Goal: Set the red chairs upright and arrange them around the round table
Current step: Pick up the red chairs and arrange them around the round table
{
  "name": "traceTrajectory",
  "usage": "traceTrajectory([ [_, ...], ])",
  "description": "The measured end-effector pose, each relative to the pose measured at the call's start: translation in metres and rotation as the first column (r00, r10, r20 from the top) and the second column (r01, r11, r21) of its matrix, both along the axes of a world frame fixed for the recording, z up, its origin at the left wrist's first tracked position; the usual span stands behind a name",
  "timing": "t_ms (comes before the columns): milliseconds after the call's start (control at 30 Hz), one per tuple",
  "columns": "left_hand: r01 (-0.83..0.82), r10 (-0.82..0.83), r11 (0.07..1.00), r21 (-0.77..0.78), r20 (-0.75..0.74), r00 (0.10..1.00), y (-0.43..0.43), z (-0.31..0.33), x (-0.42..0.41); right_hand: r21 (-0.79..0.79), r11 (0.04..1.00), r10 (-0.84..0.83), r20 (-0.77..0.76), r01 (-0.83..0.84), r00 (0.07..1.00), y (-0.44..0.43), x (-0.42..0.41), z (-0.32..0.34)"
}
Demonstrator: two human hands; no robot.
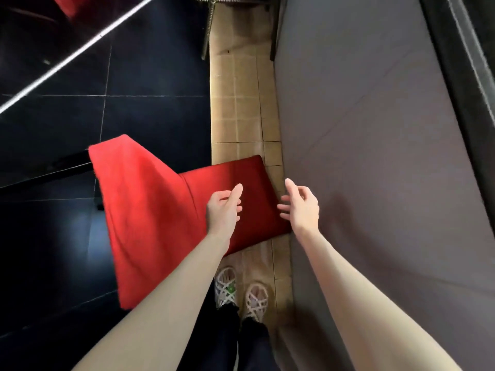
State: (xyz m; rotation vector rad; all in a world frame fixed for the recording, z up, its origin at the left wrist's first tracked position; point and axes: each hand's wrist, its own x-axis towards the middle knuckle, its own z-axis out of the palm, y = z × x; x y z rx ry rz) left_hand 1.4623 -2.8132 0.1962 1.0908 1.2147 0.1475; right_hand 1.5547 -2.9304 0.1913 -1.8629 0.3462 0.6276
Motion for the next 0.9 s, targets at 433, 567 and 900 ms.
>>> traceTrajectory([
  [433,-0.05,0.018,0.986,-0.159,-0.199,0.98,0.004,-0.211,0.027,-0.083,0.995,0.034,-0.169,-0.049,0.985,0.017,0.036,-0.211],
  [567,-0.077,0.026,0.98,-0.184,-0.261,0.965,-0.004,-0.273,0.026,-0.116,0.992,0.015,-0.203,-0.039,0.979,0.01,0.041,-0.274],
  [900,-0.227,0.04,0.875,-0.427,-0.403,0.914,-0.041,-0.405,0.005,-0.181,0.979,0.045,-0.276,-0.098,0.96,-0.03,0.035,-0.419],
])
